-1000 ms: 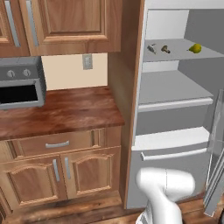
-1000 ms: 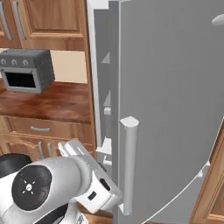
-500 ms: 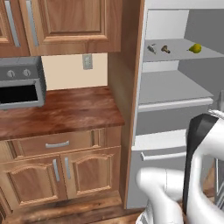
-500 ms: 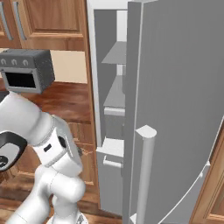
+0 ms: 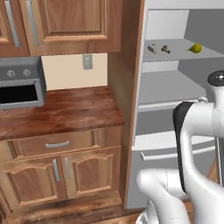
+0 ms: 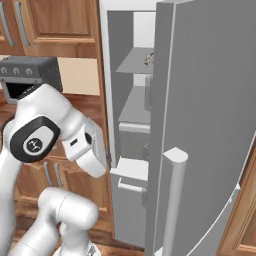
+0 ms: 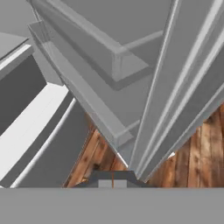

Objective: Open the fridge, remove the pear, mushroom, and fish, and place them on any counter.

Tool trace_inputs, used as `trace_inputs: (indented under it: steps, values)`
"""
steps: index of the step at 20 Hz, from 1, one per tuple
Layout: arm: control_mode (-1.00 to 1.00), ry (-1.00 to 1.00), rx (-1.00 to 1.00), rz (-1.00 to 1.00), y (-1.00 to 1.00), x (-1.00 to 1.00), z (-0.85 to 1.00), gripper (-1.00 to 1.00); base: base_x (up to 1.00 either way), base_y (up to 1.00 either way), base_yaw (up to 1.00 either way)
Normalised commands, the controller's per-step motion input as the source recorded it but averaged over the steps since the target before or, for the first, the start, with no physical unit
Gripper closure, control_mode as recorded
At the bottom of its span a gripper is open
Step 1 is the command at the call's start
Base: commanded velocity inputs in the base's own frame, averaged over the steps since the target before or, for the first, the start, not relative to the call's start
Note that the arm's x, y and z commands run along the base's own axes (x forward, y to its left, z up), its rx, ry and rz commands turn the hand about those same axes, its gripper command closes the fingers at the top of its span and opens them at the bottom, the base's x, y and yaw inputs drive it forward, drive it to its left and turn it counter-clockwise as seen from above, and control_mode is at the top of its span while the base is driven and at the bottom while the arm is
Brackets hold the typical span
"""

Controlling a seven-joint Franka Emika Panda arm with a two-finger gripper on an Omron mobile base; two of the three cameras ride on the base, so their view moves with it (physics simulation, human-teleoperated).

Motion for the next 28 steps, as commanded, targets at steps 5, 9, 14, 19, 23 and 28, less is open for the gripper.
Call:
trace_inputs:
  steps: [5, 9, 14, 19, 23, 28]
  values:
    - [-1.00, -0.02, -0.10, -0.23, -0.04, 0.49, -0.02, 1.00, 0.00, 0.00, 0.00]
    - [-1.00, 0.00, -0.03, -0.17, -0.31, 0.56, 0.00, 1.00, 0.00, 0.00, 0.00]
    - [-1.00, -0.01, -0.07, -0.17, -0.35, 0.31, 0.00, 1.00, 0.00, 0.00, 0.00]
    - [-1.00, -0.15, -0.22, -0.18, -0.32, 0.00, -0.07, 1.00, 0.00, 0.00, 0.00]
    - [-1.00, -0.16, -0.23, -0.19, -0.43, 0.00, -0.07, 1.00, 0.00, 0.00, 0.00]
    - [-1.00, -0.10, -0.15, -0.17, -0.56, 0.00, -0.02, 1.00, 0.00, 0.00, 0.00]
